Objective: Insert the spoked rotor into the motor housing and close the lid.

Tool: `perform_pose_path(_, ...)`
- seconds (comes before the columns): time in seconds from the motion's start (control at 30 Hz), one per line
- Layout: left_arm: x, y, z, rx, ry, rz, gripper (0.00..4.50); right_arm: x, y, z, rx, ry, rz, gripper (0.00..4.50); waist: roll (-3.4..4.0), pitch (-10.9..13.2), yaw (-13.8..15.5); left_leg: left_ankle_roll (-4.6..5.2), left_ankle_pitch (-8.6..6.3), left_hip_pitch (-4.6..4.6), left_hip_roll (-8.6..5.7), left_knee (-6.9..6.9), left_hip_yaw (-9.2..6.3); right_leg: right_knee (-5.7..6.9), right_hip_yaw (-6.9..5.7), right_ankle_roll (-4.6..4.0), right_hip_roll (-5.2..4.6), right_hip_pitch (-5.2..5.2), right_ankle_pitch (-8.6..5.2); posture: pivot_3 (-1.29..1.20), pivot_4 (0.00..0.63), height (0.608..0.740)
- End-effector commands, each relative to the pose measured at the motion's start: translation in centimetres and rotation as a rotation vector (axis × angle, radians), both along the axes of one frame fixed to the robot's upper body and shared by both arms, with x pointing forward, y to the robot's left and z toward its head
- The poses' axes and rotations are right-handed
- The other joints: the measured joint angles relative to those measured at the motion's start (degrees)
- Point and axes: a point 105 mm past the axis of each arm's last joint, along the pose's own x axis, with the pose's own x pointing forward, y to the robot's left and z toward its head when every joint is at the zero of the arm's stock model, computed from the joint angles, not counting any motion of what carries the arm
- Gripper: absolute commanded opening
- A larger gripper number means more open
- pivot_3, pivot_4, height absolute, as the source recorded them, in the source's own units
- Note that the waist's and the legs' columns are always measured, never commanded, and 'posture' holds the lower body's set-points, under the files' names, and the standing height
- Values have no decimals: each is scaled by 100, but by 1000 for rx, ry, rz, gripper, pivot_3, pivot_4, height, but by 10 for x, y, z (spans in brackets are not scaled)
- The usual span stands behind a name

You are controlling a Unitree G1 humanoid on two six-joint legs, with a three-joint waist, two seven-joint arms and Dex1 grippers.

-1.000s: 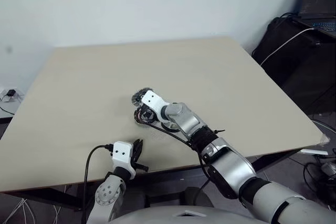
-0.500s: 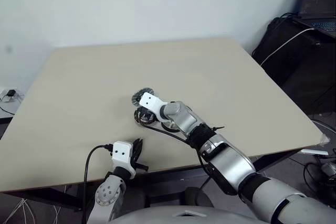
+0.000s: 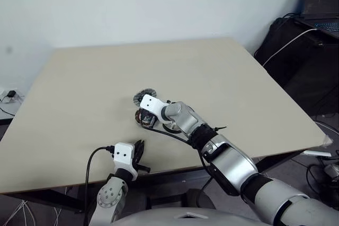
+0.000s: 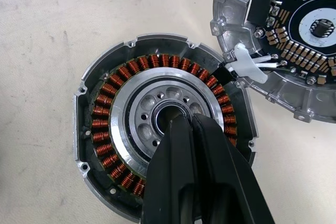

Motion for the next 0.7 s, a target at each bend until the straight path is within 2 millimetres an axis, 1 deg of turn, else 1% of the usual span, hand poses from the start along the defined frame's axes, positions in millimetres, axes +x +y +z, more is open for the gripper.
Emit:
perform_pose_path(0.03,3,-2,5,-12,-31,-1,417,3,2,7,1,-18,11,7,0,0,1,0,0,0,0,0,0,0,0,-1,-1,0,0,0,0,740)
perform_pose_path(0.27,3,-1,5,-15,-31,-1,417,3,3,9,54,25,-27,7,1,0,1,0,0,0,0,0,0,0,0,0,-4,0,0,0,0,740)
perform_pose_path(0.57,4,-3,6,-17,-31,-10,417,4,3,20,166,108,-102,7,1,0,3,-1,-1,-1,0,-2,-1,-1,0,0,-19,-1,0,0,0,740)
perform_pose_path(0.7,4,-2,4,-15,-28,-14,417,0,2,24,206,144,-118,7,1,0,2,-2,-1,-1,1,-2,-2,-1,-1,0,-23,-1,0,0,0,740)
